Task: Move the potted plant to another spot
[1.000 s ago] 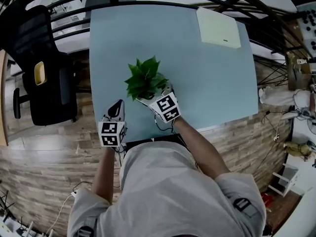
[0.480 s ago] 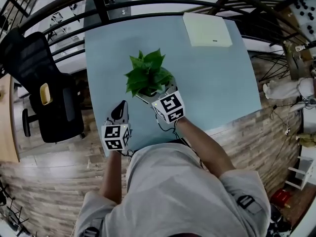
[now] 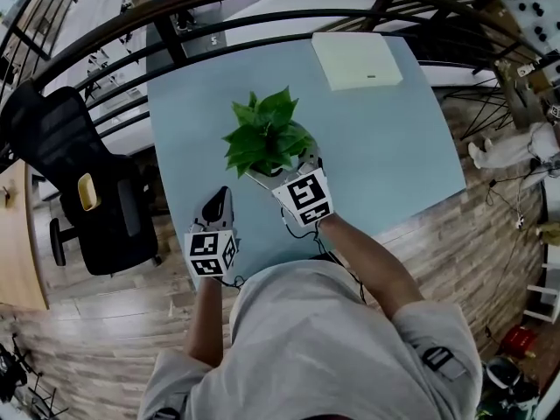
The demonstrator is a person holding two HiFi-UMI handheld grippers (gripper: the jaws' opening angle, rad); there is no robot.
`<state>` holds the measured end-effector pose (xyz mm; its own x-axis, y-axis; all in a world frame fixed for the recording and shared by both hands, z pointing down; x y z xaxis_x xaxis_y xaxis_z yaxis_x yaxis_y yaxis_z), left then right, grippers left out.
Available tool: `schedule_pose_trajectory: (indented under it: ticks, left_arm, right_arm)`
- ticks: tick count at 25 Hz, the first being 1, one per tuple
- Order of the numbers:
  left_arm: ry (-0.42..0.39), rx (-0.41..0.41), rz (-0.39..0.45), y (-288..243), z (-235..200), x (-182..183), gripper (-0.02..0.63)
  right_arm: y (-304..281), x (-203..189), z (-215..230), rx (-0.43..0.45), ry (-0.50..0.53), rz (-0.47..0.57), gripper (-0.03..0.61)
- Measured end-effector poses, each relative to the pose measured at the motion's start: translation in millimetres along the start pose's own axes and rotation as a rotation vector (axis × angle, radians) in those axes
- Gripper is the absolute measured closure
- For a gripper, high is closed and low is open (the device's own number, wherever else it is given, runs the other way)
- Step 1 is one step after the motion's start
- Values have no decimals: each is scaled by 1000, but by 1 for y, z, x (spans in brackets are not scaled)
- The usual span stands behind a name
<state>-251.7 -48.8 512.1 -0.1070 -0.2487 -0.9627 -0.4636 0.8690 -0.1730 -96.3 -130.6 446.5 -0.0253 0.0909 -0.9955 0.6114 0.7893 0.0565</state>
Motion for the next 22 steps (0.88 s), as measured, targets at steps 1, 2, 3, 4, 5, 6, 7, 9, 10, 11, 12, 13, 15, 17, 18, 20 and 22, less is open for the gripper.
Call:
schedule_pose_trajectory:
  ticks: [1, 2, 3, 4, 5, 6, 7, 9, 10, 11, 12, 13, 15, 17, 18, 20, 22]
  left_arm:
    - [0, -5, 3, -2, 1, 1, 601]
    - [0, -12, 5, -3, 3, 2, 601]
    - [1, -19, 7, -5, 4, 3, 601]
    - [2, -26, 9, -6, 6, 3, 601]
    - [4, -32, 10, -7, 7, 3, 601]
    - [6, -38, 11, -9, 8, 4, 601]
    - [9, -45, 12, -11, 10, 4, 601]
    - [10, -67, 13, -16, 15, 4, 601]
    - [5, -81, 11, -20, 17, 4, 601]
    - [-2, -94, 8, -24, 20, 4, 601]
    - [-8, -105, 5, -29, 24, 4, 601]
    - [-11, -113, 2, -32, 28, 4, 601]
    - [-12, -123, 0, -38, 37, 4, 601]
    - [-18, -127, -3, -47, 44, 4, 601]
    - [-19, -128, -6, -52, 48, 3, 601]
    - [-17, -132, -12, -64, 56, 3, 601]
    - [-19, -141, -16, -78, 67, 2, 601]
  right_arm:
    - [2, -1, 4, -18, -4, -8, 29]
    - [4, -2, 8, -35, -9, -16, 29]
    - [6, -2, 11, -51, -13, -26, 29]
    - [8, -3, 13, -66, -12, -36, 29]
    - [11, -4, 15, -80, -11, -45, 29]
    - [13, -5, 18, -93, -12, -53, 29]
    - [16, -6, 20, -105, -15, -62, 29]
    - [21, -7, 24, -129, -19, -70, 29]
    - [24, -7, 27, -144, -20, -71, 29]
    - [28, -7, 30, -160, -22, -71, 29]
    - [33, -7, 34, -178, -26, -73, 29]
    - [38, -8, 38, -194, -29, -76, 29]
    - [48, -9, 45, -223, -23, -79, 29]
    - [54, -7, 55, -250, -15, -85, 29]
    - [56, -7, 61, -262, -20, -92, 29]
    - [59, -6, 73, -277, -30, -99, 29]
    - [61, -6, 87, -284, -32, -97, 29]
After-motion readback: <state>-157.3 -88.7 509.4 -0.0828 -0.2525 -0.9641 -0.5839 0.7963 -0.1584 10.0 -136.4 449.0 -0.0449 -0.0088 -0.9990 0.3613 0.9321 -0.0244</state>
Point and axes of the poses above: the fingertips, and each gripper's own axes: y backward along the fingers, z to its right, x out of its top, the point moved 6 cm from there along y, backward along the fingers, and after that the axes turned 15 degrees about z, right-handed, at the moved point
